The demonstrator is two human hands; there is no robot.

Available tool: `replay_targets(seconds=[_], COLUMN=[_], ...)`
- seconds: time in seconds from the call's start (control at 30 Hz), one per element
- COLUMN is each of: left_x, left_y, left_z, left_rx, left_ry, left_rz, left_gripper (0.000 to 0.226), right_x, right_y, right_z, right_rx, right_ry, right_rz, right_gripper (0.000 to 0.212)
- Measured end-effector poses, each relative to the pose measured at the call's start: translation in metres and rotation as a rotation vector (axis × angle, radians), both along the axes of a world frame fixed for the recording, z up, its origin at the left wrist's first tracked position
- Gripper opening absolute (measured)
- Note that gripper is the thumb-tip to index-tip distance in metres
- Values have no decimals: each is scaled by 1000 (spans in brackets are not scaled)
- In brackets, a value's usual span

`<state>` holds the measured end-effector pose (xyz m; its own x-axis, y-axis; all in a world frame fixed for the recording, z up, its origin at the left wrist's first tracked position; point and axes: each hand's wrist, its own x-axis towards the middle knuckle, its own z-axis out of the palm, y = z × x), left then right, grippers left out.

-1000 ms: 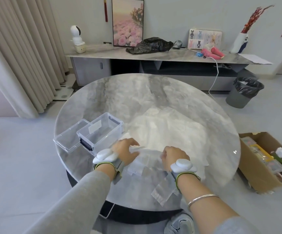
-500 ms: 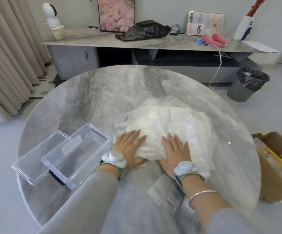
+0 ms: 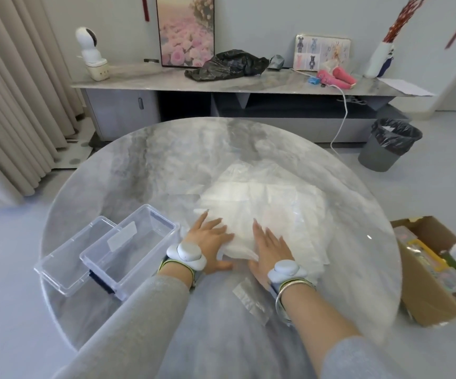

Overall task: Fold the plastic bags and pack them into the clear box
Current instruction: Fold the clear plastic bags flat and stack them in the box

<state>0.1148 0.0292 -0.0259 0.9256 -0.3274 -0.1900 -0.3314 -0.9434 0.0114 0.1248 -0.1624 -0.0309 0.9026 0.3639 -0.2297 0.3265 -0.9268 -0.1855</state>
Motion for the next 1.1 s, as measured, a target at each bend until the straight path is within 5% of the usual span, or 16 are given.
replay_targets(seconds=[0.13, 0.23, 0.33, 0.53, 0.83, 1.1], left_x=[-38, -67, -86, -132, -183, -190], left_y=[0, 2, 8, 25, 61, 69], left_z=[19, 27, 26, 20, 1, 10], left_rx=[83, 125, 24, -180, -489, -487], left_ry=[109, 119, 88, 32, 18, -8], left_rz=[5, 13, 77, 164, 389, 509], left_gripper=[89, 60, 39, 32, 49, 43], right_x=[-32, -55, -72, -104, -123, -129], right_y=[-10, -16, -24, -38, -51, -73], right_z=[17, 35, 45, 46, 44, 29], right_rx=[-9, -122, -185, -47, 165, 330], right_ry=[121, 148, 66, 111, 193, 248], right_rz=[43, 89, 67, 33, -46, -202], right_gripper=[83, 67, 45, 21, 19, 26])
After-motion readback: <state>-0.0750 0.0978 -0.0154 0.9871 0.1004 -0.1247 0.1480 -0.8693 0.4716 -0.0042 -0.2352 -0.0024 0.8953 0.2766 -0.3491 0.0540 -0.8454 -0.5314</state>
